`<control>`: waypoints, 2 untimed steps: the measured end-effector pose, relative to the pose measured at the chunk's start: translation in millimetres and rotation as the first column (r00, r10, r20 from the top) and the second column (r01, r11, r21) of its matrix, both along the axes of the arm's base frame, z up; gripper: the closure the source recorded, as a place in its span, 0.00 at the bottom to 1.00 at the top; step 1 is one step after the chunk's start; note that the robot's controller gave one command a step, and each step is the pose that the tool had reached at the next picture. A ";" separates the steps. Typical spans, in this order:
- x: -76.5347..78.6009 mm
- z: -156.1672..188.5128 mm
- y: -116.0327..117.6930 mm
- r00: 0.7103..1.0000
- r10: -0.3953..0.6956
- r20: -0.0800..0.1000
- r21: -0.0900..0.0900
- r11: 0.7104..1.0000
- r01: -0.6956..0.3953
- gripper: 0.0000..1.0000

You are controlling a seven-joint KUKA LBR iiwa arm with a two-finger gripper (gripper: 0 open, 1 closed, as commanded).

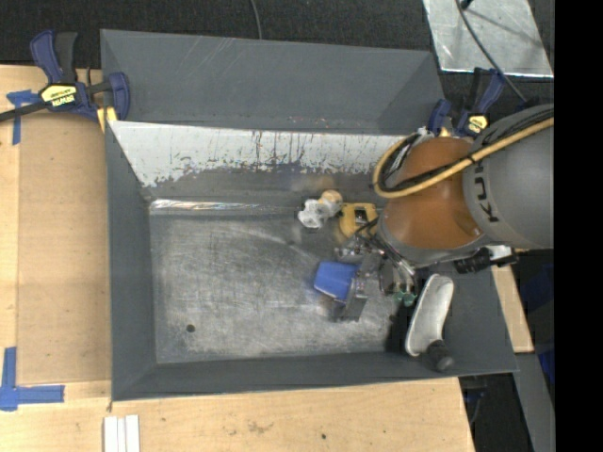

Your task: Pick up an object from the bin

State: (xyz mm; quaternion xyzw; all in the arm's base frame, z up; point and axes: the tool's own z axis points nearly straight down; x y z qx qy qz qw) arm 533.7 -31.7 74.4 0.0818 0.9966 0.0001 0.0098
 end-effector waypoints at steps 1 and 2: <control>-0.2 23.0 10.0 1.000 -0.008 -0.018 0.001 1.000 0.008 1.00; 3.2 86.1 10.6 1.000 -0.005 -0.022 0.002 1.000 0.005 1.00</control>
Offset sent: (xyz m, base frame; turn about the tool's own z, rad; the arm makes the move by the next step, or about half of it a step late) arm 0.0068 0.0084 0.1344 0.0035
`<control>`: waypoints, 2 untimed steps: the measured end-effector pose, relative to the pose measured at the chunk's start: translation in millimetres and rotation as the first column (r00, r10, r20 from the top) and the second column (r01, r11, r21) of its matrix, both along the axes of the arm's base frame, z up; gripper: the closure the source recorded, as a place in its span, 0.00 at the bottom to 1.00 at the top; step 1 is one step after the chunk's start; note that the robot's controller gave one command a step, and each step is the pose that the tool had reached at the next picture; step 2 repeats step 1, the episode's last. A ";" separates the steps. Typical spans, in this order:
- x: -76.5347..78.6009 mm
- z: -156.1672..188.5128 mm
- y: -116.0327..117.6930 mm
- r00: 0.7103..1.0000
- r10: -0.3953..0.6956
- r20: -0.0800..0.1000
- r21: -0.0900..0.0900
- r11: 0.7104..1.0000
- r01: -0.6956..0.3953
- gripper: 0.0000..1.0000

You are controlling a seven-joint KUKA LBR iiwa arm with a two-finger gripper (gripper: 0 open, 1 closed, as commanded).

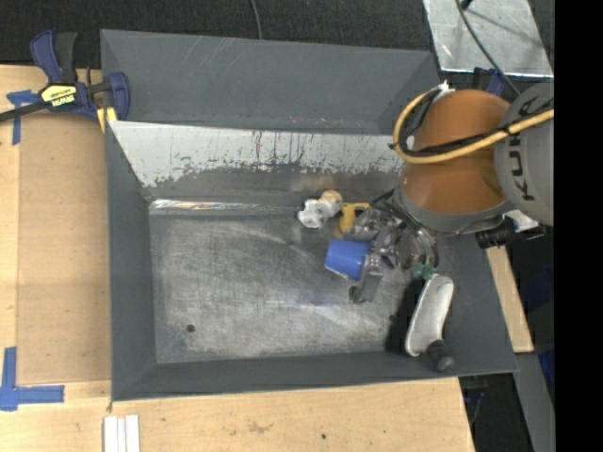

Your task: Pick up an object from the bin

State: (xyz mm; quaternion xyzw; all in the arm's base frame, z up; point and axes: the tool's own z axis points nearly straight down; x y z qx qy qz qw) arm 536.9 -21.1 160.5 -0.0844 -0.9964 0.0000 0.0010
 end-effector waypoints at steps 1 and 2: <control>2.2 67.8 7.4 0.999 -0.048 0.004 -0.001 0.999 0.048 1.00; 2.2 67.8 7.4 0.999 -0.048 0.004 -0.001 0.999 0.048 1.00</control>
Offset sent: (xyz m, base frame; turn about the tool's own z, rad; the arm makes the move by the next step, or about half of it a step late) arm 0.0000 0.0000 0.0000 0.0000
